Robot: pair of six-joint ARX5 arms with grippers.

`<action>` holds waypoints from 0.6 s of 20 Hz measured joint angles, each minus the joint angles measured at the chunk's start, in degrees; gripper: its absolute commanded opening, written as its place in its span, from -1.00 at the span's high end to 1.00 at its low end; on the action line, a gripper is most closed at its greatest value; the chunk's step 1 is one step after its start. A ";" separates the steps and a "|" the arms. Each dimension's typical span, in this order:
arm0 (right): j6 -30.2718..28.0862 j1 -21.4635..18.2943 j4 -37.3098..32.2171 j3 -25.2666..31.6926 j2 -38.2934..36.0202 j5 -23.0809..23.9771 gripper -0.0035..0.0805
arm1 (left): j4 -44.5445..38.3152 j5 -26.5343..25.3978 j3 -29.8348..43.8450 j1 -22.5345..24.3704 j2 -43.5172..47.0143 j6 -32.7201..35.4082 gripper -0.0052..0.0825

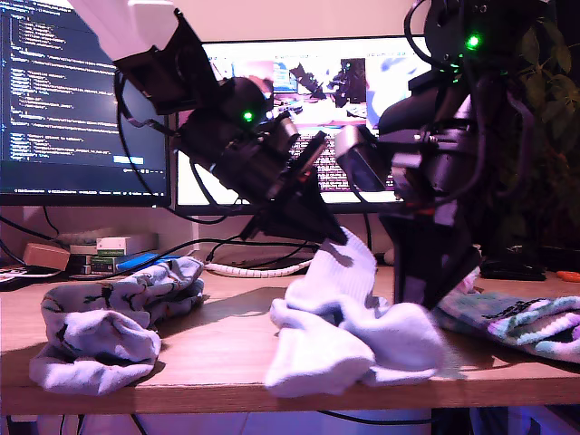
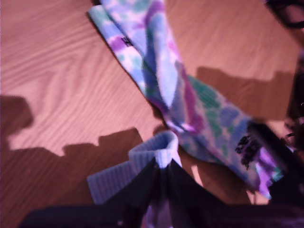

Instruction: Pair up the socks based on colour and pattern, by placing them on top of one another

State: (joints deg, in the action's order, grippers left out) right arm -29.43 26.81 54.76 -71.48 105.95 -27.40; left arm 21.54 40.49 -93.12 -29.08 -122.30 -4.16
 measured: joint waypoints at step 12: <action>6.12 4.09 -9.90 0.00 -5.97 -2.01 0.95 | -0.15 -1.25 0.00 2.95 0.00 -1.46 0.24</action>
State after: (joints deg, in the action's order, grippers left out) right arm -23.31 30.89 44.86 -71.48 99.98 -29.41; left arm 21.39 39.24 -93.12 -26.13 -122.30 -5.63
